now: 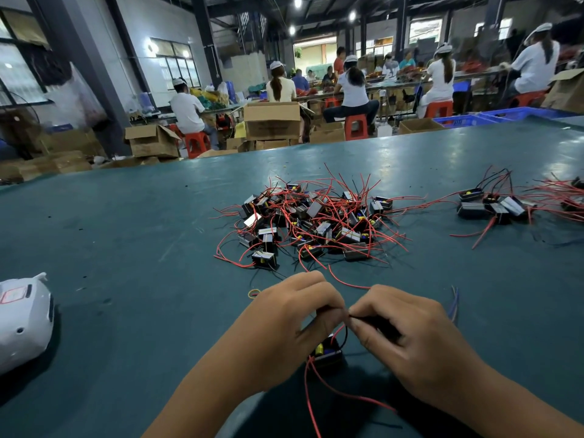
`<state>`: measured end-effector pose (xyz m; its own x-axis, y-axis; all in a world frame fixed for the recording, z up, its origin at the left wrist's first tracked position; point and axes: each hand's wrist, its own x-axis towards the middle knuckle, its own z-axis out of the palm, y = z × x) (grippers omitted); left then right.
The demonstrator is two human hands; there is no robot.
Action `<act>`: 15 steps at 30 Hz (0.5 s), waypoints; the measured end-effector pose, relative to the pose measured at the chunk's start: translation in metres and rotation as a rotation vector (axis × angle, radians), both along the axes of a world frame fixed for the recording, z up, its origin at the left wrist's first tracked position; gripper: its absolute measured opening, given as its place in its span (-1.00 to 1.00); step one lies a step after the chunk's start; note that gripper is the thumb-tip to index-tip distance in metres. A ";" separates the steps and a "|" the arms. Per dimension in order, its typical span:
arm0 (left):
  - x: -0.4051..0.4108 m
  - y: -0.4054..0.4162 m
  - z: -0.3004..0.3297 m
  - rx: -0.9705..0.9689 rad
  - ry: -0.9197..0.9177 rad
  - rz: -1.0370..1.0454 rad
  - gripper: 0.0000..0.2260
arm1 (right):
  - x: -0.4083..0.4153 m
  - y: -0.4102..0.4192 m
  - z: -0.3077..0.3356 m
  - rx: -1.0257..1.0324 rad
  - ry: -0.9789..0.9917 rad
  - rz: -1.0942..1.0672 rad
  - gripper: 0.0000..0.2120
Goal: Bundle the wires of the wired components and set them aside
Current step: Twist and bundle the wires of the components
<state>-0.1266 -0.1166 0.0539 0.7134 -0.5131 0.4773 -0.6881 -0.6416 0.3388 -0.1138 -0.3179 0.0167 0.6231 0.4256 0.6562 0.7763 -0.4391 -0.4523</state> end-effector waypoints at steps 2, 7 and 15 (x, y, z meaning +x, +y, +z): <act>-0.001 -0.002 -0.001 -0.031 0.043 0.023 -0.87 | 0.000 0.001 -0.001 -0.006 0.002 -0.006 -0.95; -0.003 -0.007 -0.006 -0.137 0.166 0.117 -0.85 | -0.004 0.004 -0.002 0.000 -0.018 -0.006 -0.89; 0.001 -0.007 -0.008 -0.327 0.412 0.071 -0.92 | -0.002 0.005 -0.003 0.145 0.075 -0.077 -0.92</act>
